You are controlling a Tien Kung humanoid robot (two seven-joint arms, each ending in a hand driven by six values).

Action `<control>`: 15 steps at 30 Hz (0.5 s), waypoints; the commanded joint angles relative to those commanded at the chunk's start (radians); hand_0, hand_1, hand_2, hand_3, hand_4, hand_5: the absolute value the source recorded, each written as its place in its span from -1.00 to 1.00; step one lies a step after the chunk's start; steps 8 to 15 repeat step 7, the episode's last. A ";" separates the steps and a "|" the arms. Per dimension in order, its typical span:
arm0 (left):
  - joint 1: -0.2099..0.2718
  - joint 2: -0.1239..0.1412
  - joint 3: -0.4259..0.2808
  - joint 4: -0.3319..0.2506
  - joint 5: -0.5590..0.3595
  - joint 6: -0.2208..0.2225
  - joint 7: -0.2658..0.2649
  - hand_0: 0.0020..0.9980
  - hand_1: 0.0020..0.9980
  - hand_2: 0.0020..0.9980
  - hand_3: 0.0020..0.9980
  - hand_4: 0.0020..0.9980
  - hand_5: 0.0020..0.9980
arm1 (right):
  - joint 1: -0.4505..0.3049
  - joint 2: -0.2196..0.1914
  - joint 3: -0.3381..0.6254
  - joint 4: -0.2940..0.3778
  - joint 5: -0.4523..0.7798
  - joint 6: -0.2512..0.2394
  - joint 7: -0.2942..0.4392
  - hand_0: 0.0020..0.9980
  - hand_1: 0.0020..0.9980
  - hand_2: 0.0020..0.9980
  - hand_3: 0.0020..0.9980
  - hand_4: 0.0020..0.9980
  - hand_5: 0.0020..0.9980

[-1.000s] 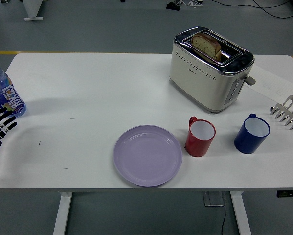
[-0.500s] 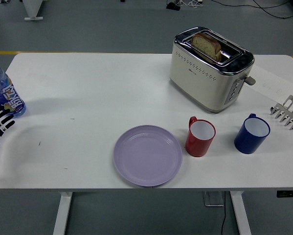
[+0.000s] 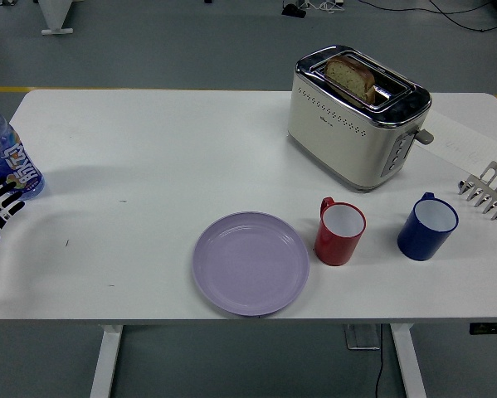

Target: Push plate across desktop

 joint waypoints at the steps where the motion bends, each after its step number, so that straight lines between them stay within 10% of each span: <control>1: 0.000 0.000 0.000 0.000 -0.001 0.001 0.000 0.54 0.48 0.43 0.27 0.11 1.00 | 0.000 0.000 -0.001 0.000 0.001 0.000 0.001 0.10 -0.08 0.15 0.16 -0.39 -0.11; 15: 0.003 -0.001 -0.002 0.000 -0.002 0.002 -0.002 0.54 0.48 0.43 0.27 0.11 1.00 | -0.001 -0.001 -0.001 -0.001 0.001 0.000 0.001 0.10 -0.08 0.14 0.16 -0.39 -0.11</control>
